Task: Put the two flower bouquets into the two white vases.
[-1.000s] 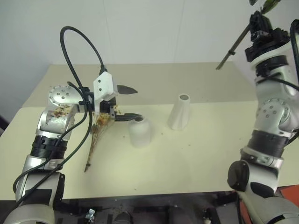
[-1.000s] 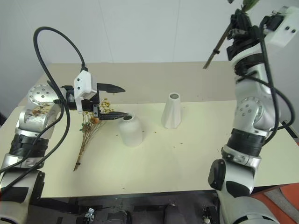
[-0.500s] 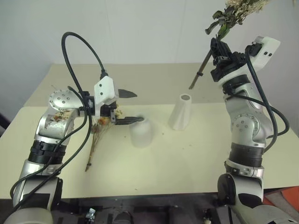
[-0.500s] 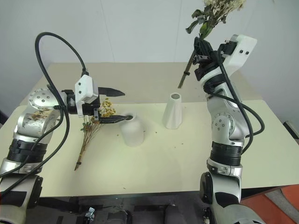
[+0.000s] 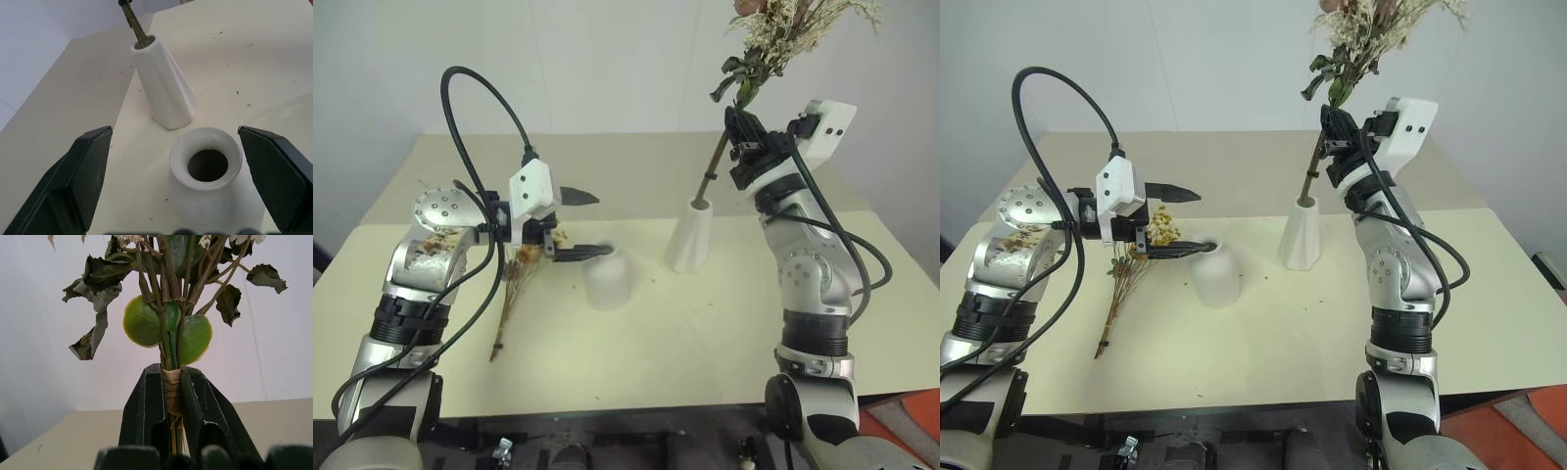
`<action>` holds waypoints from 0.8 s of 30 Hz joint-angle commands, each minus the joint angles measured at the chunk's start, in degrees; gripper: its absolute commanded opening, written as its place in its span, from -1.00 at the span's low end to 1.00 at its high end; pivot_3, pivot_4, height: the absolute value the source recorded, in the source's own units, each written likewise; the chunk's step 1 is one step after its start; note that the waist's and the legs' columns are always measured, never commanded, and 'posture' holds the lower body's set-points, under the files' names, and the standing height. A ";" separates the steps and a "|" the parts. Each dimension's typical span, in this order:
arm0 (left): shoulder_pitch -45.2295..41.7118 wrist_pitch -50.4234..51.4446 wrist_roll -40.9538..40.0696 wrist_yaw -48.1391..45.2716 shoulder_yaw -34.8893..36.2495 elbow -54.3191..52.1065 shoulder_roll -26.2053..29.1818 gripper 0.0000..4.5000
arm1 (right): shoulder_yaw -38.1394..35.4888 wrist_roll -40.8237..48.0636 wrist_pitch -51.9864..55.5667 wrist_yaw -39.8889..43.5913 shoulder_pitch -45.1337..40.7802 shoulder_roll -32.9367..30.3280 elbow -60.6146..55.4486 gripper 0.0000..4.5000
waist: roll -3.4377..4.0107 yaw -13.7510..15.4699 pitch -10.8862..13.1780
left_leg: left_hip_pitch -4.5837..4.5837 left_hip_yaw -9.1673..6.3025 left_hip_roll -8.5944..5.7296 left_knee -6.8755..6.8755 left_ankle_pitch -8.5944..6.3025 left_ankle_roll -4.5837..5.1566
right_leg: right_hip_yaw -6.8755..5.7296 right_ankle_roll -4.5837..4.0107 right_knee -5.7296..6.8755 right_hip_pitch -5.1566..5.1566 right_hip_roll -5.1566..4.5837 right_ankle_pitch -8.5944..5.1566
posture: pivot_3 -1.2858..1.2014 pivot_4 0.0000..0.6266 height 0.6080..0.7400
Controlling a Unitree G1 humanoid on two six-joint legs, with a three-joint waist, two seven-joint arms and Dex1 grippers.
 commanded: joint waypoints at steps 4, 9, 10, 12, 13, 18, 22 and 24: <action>-1.42 -0.72 -0.79 0.48 1.66 -1.43 0.73 1.00 | 0.11 -1.20 -3.36 1.93 -0.06 -0.59 -0.25 -0.90 | 0.00 -0.01 0.00 | 0.01 0.00 0.00 0.00 0.00 0.00 | 0.00 0.00 0.01 0.00 0.00 0.00 | 0.03 -0.52 1.00; -1.93 -0.84 -1.46 0.45 2.22 -1.10 0.41 1.00 | 0.54 -2.16 -4.02 2.67 0.78 -0.40 0.56 -0.90 | 0.00 -0.01 0.00 | 0.00 0.00 0.00 0.00 0.00 0.00 | 0.00 0.00 0.00 0.00 0.00 0.00 | 0.03 -0.52 1.00; -2.00 -0.84 -1.55 0.44 2.28 -1.06 0.37 1.00 | 0.73 -2.36 -4.23 2.78 1.02 -0.29 0.76 -0.90 | 0.00 -0.01 0.00 | 0.01 0.00 0.00 0.00 0.00 0.00 | 0.00 0.00 0.00 0.00 0.00 0.00 | 0.03 -0.52 1.00; -2.10 -0.82 -1.63 0.46 2.29 -0.97 0.29 1.00 | 1.21 -2.86 -4.76 3.02 1.63 -0.09 1.08 -0.90 | 0.00 -0.03 0.00 | 0.00 0.00 0.00 0.00 0.00 0.00 | 0.00 0.00 0.00 0.00 0.00 0.00 | 0.03 -0.52 1.00; -2.08 -0.83 -1.62 0.49 2.28 -0.98 0.27 1.00 | 1.36 -3.01 -5.03 3.19 1.97 0.05 1.08 -0.90 | 0.00 -0.03 0.00 | 0.00 0.00 0.00 0.00 0.00 0.00 | 0.00 0.00 0.01 0.00 0.00 0.00 | 0.03 -0.52 1.00; -1.79 -0.84 -1.46 0.77 2.20 -1.25 0.21 1.00 | 1.85 -3.52 -6.84 4.69 3.33 0.33 1.89 -0.90 | 0.00 0.01 0.00 | 0.00 0.00 0.00 0.00 0.00 0.00 | 0.00 0.00 0.00 0.00 0.00 0.00 | 0.03 -0.52 1.00; -1.76 -0.88 -1.36 0.84 2.18 -1.20 0.38 1.00 | 2.44 -4.05 -7.93 5.88 3.79 0.46 3.27 -0.90 | 0.00 -0.04 0.00 | 0.01 0.00 0.00 0.00 0.00 0.00 | 0.00 0.00 0.01 0.00 0.00 0.00 | 0.03 -0.52 1.00; -1.83 -0.89 -1.30 0.87 2.15 -1.12 0.43 1.00 | 2.80 -4.46 -8.33 6.32 3.83 0.63 3.99 -0.90 | 0.00 -0.09 0.00 | 0.02 0.00 0.00 0.00 0.00 0.00 | 0.00 0.00 0.01 0.00 0.01 0.00 | 0.03 -0.52 1.00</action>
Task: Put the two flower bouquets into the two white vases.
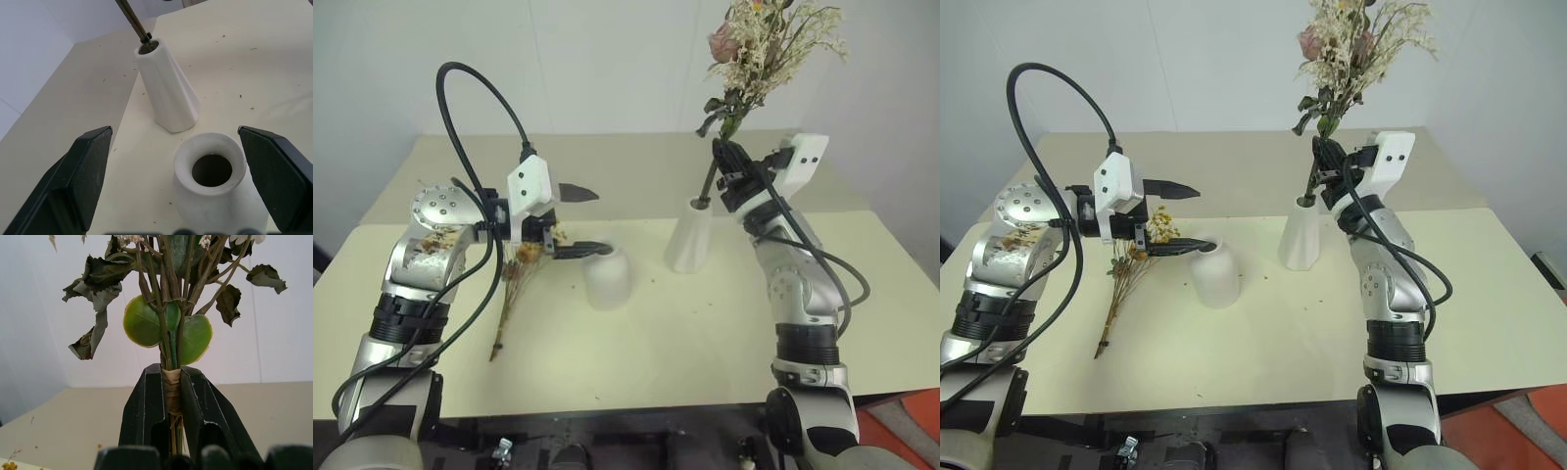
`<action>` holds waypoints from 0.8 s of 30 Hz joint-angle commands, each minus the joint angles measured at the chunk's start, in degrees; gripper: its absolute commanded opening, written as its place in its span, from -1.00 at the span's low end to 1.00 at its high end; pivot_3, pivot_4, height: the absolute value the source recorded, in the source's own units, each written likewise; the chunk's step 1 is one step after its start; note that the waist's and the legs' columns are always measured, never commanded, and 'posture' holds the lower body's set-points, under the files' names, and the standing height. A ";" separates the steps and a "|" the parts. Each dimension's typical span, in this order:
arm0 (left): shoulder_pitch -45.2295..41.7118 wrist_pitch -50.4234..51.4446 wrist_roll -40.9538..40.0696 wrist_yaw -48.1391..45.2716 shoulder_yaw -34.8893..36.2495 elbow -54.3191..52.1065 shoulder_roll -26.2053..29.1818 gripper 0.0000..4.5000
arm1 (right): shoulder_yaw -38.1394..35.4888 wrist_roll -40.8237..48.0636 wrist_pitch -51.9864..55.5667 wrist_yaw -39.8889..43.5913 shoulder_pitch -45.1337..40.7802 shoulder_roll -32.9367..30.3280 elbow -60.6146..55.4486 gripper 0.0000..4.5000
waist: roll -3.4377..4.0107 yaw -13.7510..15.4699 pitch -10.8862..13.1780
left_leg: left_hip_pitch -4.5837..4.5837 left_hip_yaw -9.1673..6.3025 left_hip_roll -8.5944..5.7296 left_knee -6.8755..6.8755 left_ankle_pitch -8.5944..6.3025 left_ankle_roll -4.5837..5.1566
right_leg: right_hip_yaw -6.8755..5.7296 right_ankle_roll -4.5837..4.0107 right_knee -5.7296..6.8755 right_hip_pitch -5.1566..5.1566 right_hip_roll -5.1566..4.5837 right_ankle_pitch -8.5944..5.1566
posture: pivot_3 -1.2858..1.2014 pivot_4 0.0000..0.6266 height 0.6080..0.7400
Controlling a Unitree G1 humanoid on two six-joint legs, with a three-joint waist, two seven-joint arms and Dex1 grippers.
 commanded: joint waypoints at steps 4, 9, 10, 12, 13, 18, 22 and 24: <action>-1.39 -0.81 -1.00 0.51 1.80 -1.36 0.58 1.00 | 0.97 -1.15 -3.71 1.76 -0.01 0.51 0.77 -0.90 | 0.00 0.03 0.00 | 0.00 0.00 0.00 0.00 0.00 0.00 | 0.00 0.00 0.00 0.00 0.00 0.00 | 0.03 -0.52 1.00; -1.20 -0.82 -1.03 0.64 1.92 -1.65 0.74 1.00 | 0.96 -1.51 -5.20 2.30 0.72 0.68 2.49 -0.90 | 0.00 0.06 0.00 | -0.01 0.00 0.00 0.00 0.00 0.00 | 0.00 0.00 -0.01 0.00 -0.01 0.00 | 0.03 -0.52 1.00; -1.20 -0.87 -1.03 0.64 1.97 -1.63 0.79 1.00 | 1.08 -1.76 -5.67 2.45 1.00 0.71 2.71 -0.90 | 0.00 0.05 0.00 | -0.01 0.00 0.00 0.00 0.00 0.00 | 0.00 0.00 -0.01 0.00 -0.01 0.00 | 0.03 -0.52 1.00; -1.20 -0.89 -1.07 0.67 2.05 -1.62 0.84 1.00 | 1.39 -2.42 -6.72 2.63 1.57 0.78 2.94 -0.90 | 0.00 0.05 0.00 | -0.01 0.00 0.00 0.00 0.00 0.00 | 0.00 0.00 -0.01 0.00 0.00 0.00 | 0.03 -0.52 1.00; -1.19 -0.91 -1.09 0.66 2.08 -1.64 0.86 1.00 | 1.50 -2.66 -7.38 2.76 1.90 0.89 2.89 -0.90 | 0.00 0.04 0.00 | -0.01 0.00 0.00 0.00 0.00 0.00 | 0.00 0.00 -0.01 0.00 0.00 0.00 | 0.03 -0.52 1.00; -1.34 -1.02 -1.07 0.69 2.04 -1.50 0.76 1.00 | 1.53 -2.48 -9.75 3.63 3.11 1.48 1.69 -0.90 | 0.00 0.01 0.00 | 0.01 0.00 0.00 0.00 0.00 0.00 | 0.00 0.00 0.01 0.00 0.00 0.00 | 0.03 -0.52 1.00; -1.56 -1.42 -1.04 0.61 1.94 -1.07 0.53 1.00 | 1.62 -2.31 -9.67 3.75 3.66 1.48 0.72 -0.49 | 0.00 0.07 0.00 | 0.00 0.00 0.00 0.00 0.00 0.00 | 0.00 0.00 0.00 0.00 -0.01 0.00 | 0.03 -0.52 1.00; -1.74 -1.76 -0.99 0.73 1.90 -0.79 0.31 1.00 | 1.62 -2.24 -9.41 3.85 4.13 1.41 0.45 -0.17 | 0.00 0.06 0.00 | 0.00 0.00 0.00 0.00 0.00 0.00 | 0.00 0.00 0.00 0.00 0.00 0.00 | 0.03 -0.52 1.00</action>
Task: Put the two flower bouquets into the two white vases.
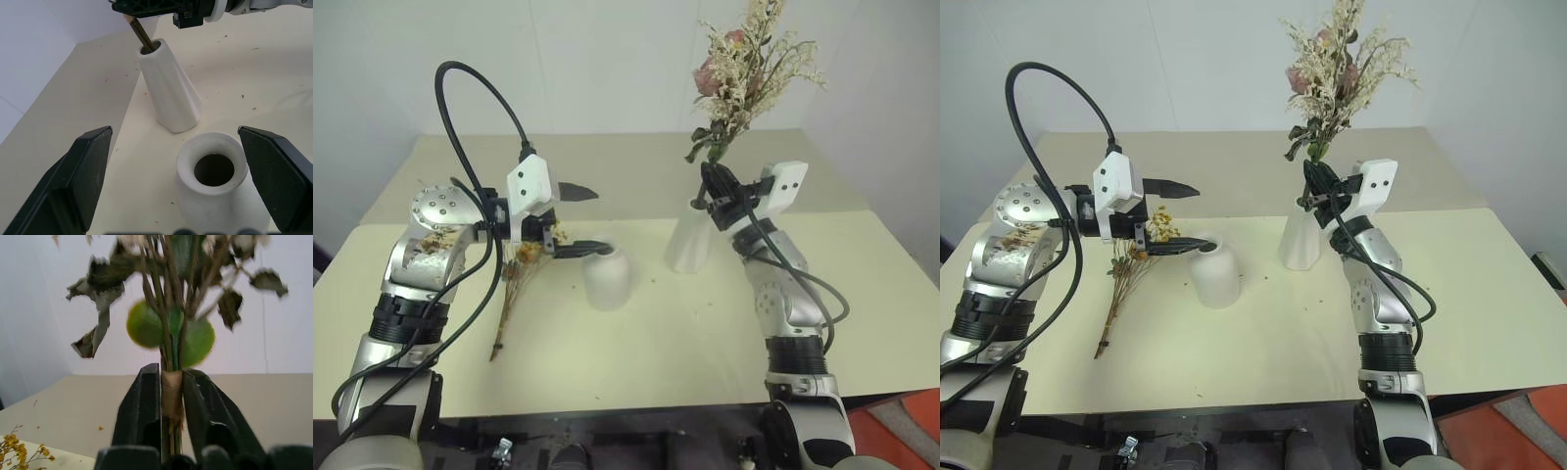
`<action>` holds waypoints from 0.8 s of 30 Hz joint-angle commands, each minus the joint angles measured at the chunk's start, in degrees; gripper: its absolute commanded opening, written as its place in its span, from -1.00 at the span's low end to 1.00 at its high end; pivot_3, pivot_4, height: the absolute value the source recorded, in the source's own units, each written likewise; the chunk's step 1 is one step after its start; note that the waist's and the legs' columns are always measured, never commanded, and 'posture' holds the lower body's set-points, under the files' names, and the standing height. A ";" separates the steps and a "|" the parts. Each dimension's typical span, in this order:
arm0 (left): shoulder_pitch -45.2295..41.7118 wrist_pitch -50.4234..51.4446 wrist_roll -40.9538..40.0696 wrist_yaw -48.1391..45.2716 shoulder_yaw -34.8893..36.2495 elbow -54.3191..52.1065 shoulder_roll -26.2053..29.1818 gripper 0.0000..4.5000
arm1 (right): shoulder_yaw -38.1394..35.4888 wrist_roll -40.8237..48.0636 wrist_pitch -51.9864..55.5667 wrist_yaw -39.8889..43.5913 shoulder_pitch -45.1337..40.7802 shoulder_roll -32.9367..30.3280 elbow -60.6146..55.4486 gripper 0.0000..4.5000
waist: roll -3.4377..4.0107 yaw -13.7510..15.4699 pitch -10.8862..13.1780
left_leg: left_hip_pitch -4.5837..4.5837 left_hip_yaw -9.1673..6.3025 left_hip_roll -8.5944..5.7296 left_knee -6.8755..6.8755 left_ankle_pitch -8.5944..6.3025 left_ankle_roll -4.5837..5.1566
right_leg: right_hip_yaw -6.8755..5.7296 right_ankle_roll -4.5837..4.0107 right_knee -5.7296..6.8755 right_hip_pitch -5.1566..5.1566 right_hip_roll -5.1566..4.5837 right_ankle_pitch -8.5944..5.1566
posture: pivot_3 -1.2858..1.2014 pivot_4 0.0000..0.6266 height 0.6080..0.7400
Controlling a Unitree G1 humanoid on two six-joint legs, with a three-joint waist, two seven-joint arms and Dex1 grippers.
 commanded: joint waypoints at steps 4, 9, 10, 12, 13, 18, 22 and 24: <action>-2.09 -1.96 -1.11 0.37 1.98 -0.13 0.10 1.00 | 0.01 0.39 -1.67 0.75 0.86 -0.36 -4.28 0.46 | 0.00 -0.02 0.00 | 0.01 0.00 0.00 0.00 0.00 0.00 | 0.00 0.00 0.01 0.00 0.00 0.00 | 0.03 -0.52 1.00; -1.97 -2.69 -0.99 0.30 2.08 0.53 0.09 1.00 | 0.02 1.08 -1.34 1.74 2.39 -0.36 -6.64 0.99 | 0.00 0.00 0.00 | 0.00 0.00 0.00 0.00 0.00 0.00 | 0.00 0.00 0.00 0.00 0.00 0.00 | 0.03 -0.52 1.00; -1.95 -2.77 -0.98 0.34 2.09 0.61 0.04 1.00 | 0.12 1.57 -1.12 2.32 3.01 -0.37 -7.54 0.99 | 0.00 0.01 0.00 | 0.00 0.00 0.00 0.00 0.00 0.00 | 0.00 0.00 0.00 0.00 0.00 0.00 | 0.03 -0.52 1.00; -1.95 -2.99 -0.97 0.38 2.04 0.78 -0.02 1.00 | 0.54 1.88 -0.87 2.97 4.16 -0.40 -9.06 0.99 | 0.00 -0.01 0.00 | 0.00 0.00 0.00 0.00 0.00 0.00 | 0.00 0.00 0.00 0.00 0.00 0.00 | 0.03 -0.52 1.00; -2.00 -3.09 -0.95 0.42 2.00 0.91 -0.06 1.00 | 0.66 1.95 -0.70 3.10 4.57 -0.39 -9.57 0.99 | 0.00 -0.01 0.00 | 0.01 0.00 0.00 0.00 0.00 0.00 | 0.00 0.00 0.01 0.00 0.00 0.00 | 0.03 -0.52 1.00; -1.60 -3.23 -1.06 0.50 2.07 0.77 -0.03 1.00 | 1.18 2.14 0.09 3.53 7.17 -0.60 -12.19 0.99 | 0.00 0.00 0.00 | 0.02 0.00 0.00 0.00 0.00 0.00 | 0.00 0.00 0.01 0.01 0.00 0.00 | 0.03 -0.52 1.00; -1.08 -2.92 -1.37 0.58 2.50 0.23 0.25 1.00 | 1.43 4.57 1.31 5.85 11.04 -1.65 -16.60 0.99 | 0.00 0.07 0.00 | 0.00 0.00 0.00 0.00 0.00 0.00 | 0.00 0.00 0.00 0.01 0.00 0.00 | 0.03 -0.52 1.00; -0.79 -2.53 -2.36 0.72 3.54 -0.20 0.19 1.00 | 1.52 5.95 1.87 7.16 13.03 -2.44 -18.96 0.99 | 0.00 0.07 0.00 | 0.00 0.00 0.00 0.01 0.00 0.00 | 0.00 0.00 -0.01 0.01 0.00 0.00 | 0.03 -0.52 1.00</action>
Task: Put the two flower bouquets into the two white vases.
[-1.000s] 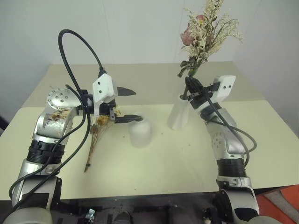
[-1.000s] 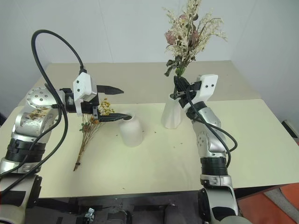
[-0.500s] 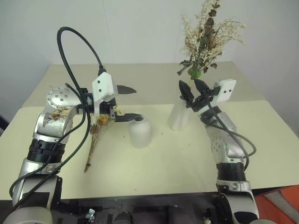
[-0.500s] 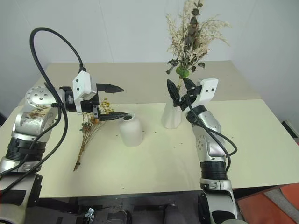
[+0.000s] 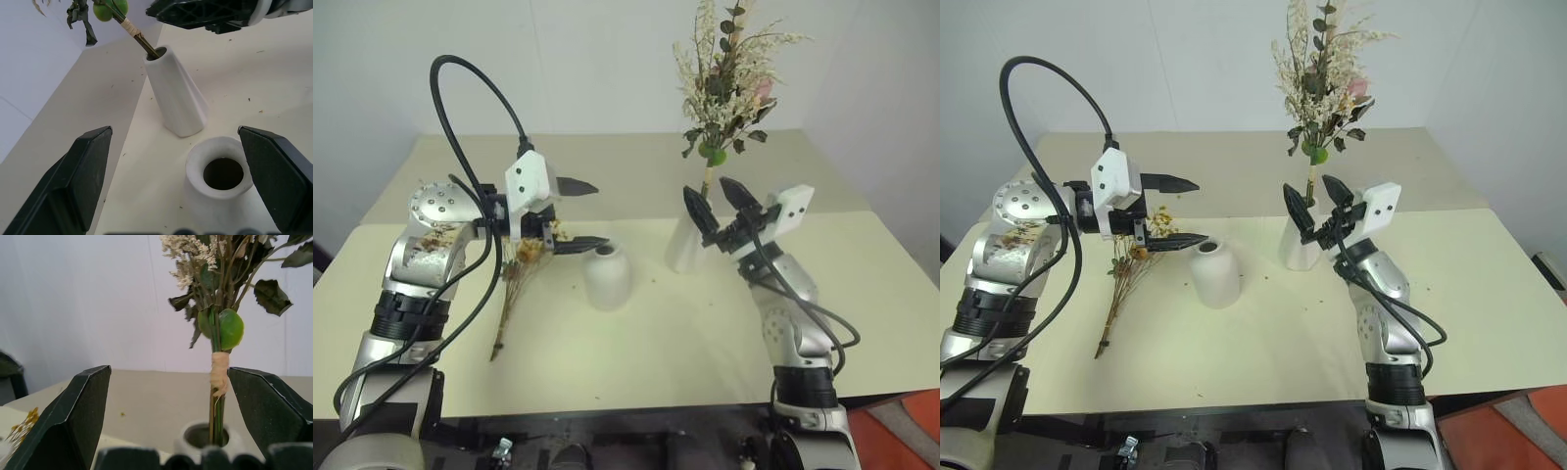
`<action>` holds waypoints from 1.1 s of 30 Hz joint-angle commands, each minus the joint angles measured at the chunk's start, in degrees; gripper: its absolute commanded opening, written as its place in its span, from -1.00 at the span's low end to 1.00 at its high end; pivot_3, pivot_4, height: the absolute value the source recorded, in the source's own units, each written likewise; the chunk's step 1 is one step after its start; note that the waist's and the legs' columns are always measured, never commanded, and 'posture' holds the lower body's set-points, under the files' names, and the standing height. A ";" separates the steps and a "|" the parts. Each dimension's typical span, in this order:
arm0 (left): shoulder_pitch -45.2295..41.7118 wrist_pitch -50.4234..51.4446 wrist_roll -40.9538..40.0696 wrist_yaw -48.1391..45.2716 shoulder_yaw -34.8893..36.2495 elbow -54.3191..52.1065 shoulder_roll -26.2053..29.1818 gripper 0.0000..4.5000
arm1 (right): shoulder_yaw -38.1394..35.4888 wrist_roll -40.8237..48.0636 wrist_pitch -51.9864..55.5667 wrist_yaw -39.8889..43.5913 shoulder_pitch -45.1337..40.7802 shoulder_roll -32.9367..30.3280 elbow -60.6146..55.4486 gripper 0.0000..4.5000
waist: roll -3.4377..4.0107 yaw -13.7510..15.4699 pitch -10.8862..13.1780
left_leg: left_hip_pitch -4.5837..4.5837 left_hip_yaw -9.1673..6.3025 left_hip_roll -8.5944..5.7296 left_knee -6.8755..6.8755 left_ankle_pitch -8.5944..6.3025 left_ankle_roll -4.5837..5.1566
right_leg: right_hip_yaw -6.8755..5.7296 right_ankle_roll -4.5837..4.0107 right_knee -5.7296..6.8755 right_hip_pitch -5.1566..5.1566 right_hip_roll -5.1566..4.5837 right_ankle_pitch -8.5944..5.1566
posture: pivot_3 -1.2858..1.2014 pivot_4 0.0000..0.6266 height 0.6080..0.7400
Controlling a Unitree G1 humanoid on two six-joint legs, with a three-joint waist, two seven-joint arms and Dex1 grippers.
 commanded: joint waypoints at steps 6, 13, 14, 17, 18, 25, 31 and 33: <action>3.97 5.15 -11.77 1.85 11.02 -7.14 1.19 1.00 | -0.62 5.38 2.60 5.37 6.38 -5.41 -11.49 0.99 | 0.00 -0.12 0.00 | 0.03 0.00 0.03 0.00 0.00 0.00 | 0.01 0.00 0.02 0.00 0.01 0.00 | 0.03 -0.52 1.00; 14.41 15.89 -14.32 13.48 18.49 -18.39 4.75 1.00 | -1.77 9.06 5.83 7.99 9.62 -10.42 -15.47 0.99 | -0.01 0.02 0.00 | 0.21 0.01 0.03 0.00 0.00 0.00 | 0.02 0.03 0.00 0.19 0.00 -0.02 | 0.03 -0.52 1.00; 16.30 18.87 -14.44 16.32 19.86 -20.83 5.41 1.00 | -1.84 10.63 7.40 9.09 9.72 -11.75 -16.25 0.99 | -0.01 0.03 0.00 | 0.25 0.01 0.04 0.00 0.00 0.00 | 0.01 0.04 -0.02 0.24 0.01 -0.02 | 0.03 -0.52 1.00; 19.60 27.01 -14.96 23.36 22.50 -26.33 6.90 1.00 | -2.00 14.60 11.93 10.73 9.23 -15.09 -18.07 0.99 | -0.01 0.07 -0.01 | 0.29 -0.01 0.04 0.00 0.00 0.00 | 0.00 0.08 -0.04 0.31 0.01 -0.05 | 0.03 -0.52 1.00; 20.60 29.97 -14.57 25.87 23.11 -28.14 7.45 1.00 | -1.90 15.63 13.66 11.06 8.79 -16.49 -18.77 0.99 | -0.02 0.08 -0.01 | 0.30 -0.01 0.05 0.00 0.00 0.00 | -0.01 0.10 -0.04 0.32 0.01 -0.06 | 0.03 -0.52 1.00; 21.41 60.80 -15.66 42.48 25.66 -34.89 7.74 1.00 | 2.09 15.28 23.60 17.31 4.78 -30.44 -23.18 0.99 | -0.05 0.13 -0.02 | 0.68 -0.06 0.09 -0.02 -0.01 0.00 | -0.08 0.53 -0.13 0.73 0.06 -0.35 | 0.03 -0.52 1.00; 19.71 77.56 -13.27 47.99 18.35 -34.76 10.90 1.00 | 3.22 16.14 26.43 19.28 2.32 -33.95 -24.76 0.99 | -0.15 0.17 -0.05 | 0.76 -0.03 0.05 -0.03 -0.02 -0.01 | -0.06 0.56 -0.22 0.85 0.02 -0.38 | 0.03 -0.52 1.00; 18.50 78.98 -12.93 48.46 15.33 -32.41 10.35 1.00 | 3.83 16.83 27.66 20.76 0.72 -35.21 -25.90 0.99 | -0.15 0.26 -0.05 | 0.74 -0.05 0.05 -0.04 -0.02 -0.01 | -0.06 0.55 -0.19 0.81 0.03 -0.38 | 0.03 -0.52 1.00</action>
